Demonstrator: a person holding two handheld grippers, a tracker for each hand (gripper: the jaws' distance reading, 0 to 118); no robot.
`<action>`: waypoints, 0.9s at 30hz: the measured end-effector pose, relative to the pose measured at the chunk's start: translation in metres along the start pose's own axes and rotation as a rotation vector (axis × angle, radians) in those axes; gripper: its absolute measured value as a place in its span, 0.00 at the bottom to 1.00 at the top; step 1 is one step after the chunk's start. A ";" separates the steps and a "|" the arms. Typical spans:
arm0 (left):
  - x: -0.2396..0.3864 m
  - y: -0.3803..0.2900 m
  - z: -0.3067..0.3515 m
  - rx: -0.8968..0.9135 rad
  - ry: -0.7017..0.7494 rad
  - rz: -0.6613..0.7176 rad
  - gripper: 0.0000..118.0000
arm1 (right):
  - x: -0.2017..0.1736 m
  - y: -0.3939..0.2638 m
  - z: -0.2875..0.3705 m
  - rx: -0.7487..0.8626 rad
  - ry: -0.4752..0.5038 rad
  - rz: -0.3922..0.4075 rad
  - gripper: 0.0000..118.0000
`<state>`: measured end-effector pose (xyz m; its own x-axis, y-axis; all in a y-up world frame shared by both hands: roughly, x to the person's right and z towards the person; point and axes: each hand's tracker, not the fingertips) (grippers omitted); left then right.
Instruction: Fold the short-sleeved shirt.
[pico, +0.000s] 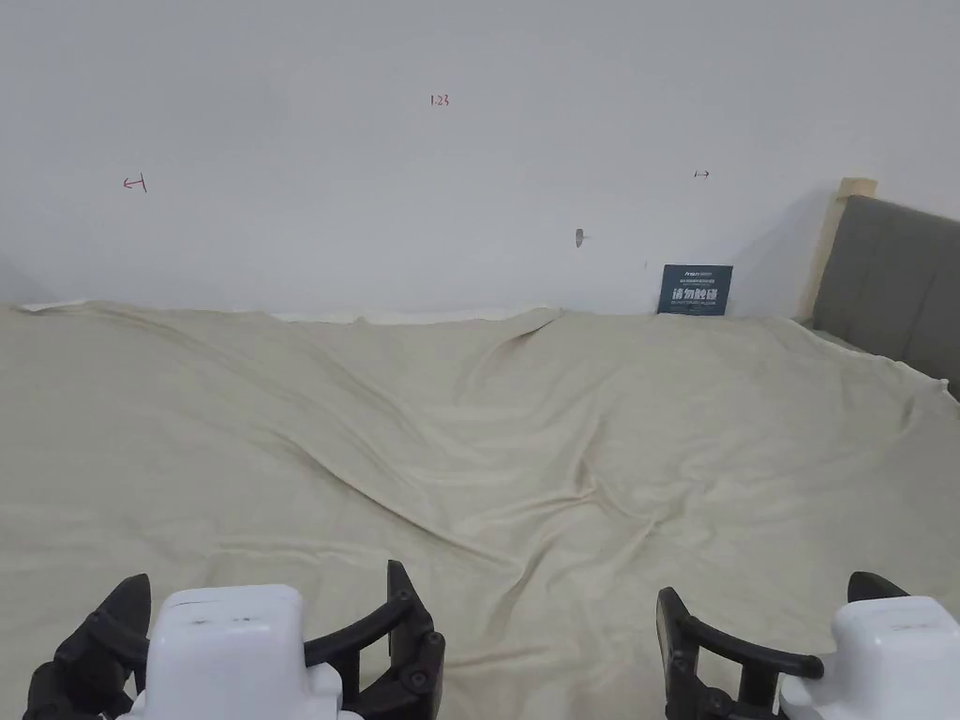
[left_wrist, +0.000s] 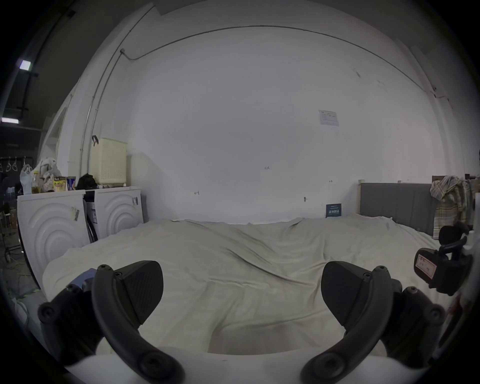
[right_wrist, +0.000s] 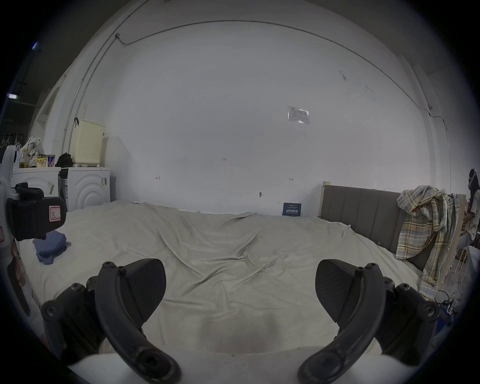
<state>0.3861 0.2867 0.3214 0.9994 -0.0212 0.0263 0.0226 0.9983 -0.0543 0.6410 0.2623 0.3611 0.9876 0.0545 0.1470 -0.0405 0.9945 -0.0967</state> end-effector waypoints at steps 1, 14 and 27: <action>0.000 0.001 -0.001 -0.026 -0.004 0.007 1.00 | 0.000 0.000 0.000 0.000 0.000 -0.002 0.98; -0.008 0.003 0.001 -0.030 0.034 0.069 1.00 | 0.006 0.000 0.001 -0.005 -0.013 -0.021 0.98; -0.011 0.000 -0.001 -0.045 0.062 0.058 1.00 | 0.008 0.003 0.004 0.008 -0.022 -0.003 0.98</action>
<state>0.3756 0.2873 0.3196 0.9987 0.0315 -0.0399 -0.0353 0.9945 -0.0987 0.6478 0.2661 0.3655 0.9842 0.0532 0.1690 -0.0386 0.9953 -0.0884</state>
